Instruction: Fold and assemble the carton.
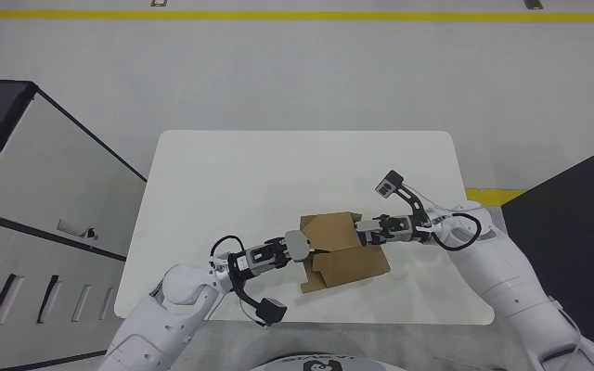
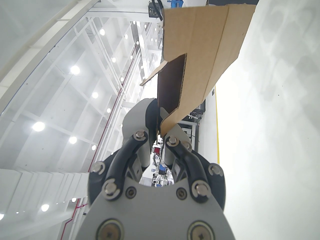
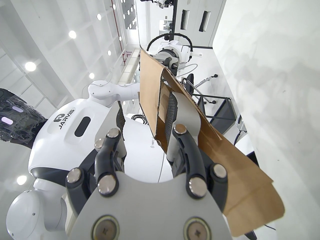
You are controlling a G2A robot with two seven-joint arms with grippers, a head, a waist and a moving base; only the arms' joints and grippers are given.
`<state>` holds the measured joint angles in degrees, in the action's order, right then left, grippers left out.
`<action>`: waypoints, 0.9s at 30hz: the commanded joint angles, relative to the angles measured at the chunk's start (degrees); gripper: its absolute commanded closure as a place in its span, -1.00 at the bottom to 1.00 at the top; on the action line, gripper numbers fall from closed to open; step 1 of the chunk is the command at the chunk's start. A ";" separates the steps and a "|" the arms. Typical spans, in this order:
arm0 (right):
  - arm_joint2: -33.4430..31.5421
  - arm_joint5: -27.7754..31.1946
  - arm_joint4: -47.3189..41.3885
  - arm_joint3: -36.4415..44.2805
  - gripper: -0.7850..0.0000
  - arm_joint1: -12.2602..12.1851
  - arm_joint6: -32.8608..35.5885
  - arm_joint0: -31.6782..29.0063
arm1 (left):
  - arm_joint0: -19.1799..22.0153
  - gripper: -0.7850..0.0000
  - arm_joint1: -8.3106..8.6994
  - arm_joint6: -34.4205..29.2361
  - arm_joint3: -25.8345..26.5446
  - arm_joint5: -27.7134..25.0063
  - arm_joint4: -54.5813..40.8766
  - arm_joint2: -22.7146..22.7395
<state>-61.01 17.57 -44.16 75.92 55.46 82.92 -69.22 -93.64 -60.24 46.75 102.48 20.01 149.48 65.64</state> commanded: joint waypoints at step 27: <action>1.03 0.70 0.88 0.50 1.00 1.23 -0.25 0.32 | -0.29 1.00 0.41 -1.21 0.16 -0.69 1.17 -0.74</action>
<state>-59.96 18.29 -43.38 76.43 56.68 82.65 -68.91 -93.94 -59.84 45.57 102.66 19.35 150.60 64.91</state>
